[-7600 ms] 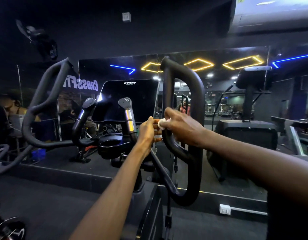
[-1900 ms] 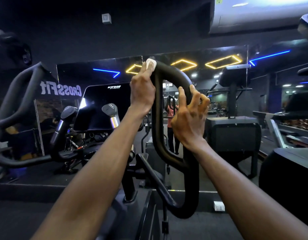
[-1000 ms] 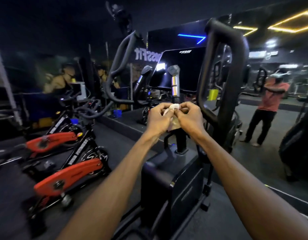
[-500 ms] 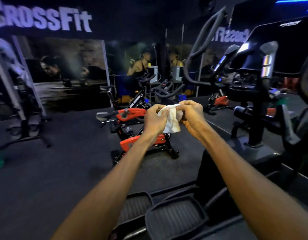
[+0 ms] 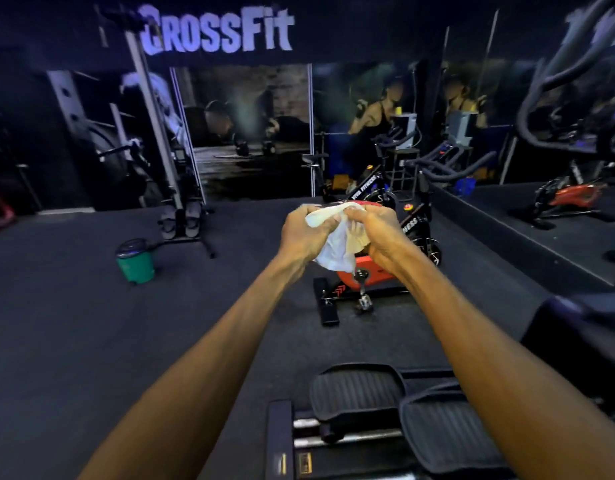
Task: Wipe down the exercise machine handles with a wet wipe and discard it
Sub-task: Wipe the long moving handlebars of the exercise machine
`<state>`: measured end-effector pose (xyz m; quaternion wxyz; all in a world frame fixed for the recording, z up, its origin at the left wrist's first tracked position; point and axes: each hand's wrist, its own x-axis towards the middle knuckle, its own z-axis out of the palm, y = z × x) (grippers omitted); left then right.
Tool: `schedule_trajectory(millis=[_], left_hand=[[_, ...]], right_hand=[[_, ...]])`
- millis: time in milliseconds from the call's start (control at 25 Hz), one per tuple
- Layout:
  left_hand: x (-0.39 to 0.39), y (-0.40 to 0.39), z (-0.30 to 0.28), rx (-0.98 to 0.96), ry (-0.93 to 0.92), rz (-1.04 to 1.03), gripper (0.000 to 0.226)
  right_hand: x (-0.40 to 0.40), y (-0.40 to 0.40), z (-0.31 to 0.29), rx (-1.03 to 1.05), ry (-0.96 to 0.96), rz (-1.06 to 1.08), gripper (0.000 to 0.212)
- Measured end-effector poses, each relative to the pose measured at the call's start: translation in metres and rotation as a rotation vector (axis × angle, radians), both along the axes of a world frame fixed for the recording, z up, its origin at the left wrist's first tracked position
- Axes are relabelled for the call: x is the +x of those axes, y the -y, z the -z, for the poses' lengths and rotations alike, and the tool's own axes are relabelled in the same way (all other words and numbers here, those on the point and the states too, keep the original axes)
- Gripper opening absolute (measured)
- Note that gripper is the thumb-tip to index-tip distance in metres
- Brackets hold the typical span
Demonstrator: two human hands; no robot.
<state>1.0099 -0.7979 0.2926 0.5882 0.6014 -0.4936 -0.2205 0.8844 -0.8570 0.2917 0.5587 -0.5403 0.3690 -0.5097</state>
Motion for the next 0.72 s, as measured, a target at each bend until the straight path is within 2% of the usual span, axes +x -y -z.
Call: schedule_trajectory(millis=[80,360,560,720], left_hand=[[0.042,0.004,0.004,0.021,0.02,-0.035,0.011],[0.154,0.074,0.02,0.012,-0.005,-0.051,0.024],[0.221,0.14,0.014,0.026,0.002,0.031,0.028],[0.272,0.207,0.015,-0.003,0.012,0.102,0.026]], right_hand=[[0.039,0.006,0.005,-0.004,-0.029,-0.041,0.008],[0.145,0.073,0.021,0.038,0.046,-0.058,0.007],[0.211,0.129,0.013,0.125,0.093,-0.027,0.016],[0.26,0.18,0.013,0.119,0.036,0.058,0.012]])
